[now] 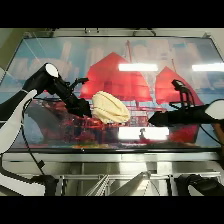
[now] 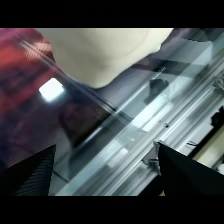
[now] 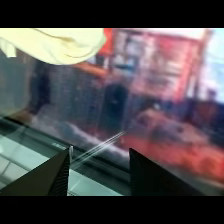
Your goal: Fold the shirts.
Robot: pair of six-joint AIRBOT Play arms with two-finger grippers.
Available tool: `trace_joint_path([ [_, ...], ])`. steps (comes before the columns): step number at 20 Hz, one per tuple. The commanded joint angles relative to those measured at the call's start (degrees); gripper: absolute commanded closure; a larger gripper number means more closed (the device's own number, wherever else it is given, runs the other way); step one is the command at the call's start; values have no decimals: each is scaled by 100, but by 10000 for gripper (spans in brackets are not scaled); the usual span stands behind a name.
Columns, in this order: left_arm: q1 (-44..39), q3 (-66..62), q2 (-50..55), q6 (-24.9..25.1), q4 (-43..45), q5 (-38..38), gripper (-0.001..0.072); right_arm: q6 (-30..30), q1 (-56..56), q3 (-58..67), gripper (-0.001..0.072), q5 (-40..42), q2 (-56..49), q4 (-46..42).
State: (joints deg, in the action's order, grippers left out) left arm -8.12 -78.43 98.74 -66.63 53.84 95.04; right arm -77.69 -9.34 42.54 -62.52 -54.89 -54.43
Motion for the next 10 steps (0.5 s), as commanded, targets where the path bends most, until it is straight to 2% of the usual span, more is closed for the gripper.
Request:
trace_joint_path([
  [1,199,1344,-304,111,-1056,-776,-12,1493,-9,-2,349,439,-1276,1733],
  [3,42,1762,-308,240,-1467,-1410,5,2194,-20,-2,349,542,-2009,2649],
  [5,-205,1899,-308,254,-1488,-2092,6,2745,-107,-2,348,557,-2625,3403],
  [7,-485,1794,-308,251,-1488,-2597,7,3130,-262,0,349,605,-3091,3950],
  [10,-782,1547,-304,251,-1484,-3410,8,3368,-529,28,349,938,-3475,4387],
])
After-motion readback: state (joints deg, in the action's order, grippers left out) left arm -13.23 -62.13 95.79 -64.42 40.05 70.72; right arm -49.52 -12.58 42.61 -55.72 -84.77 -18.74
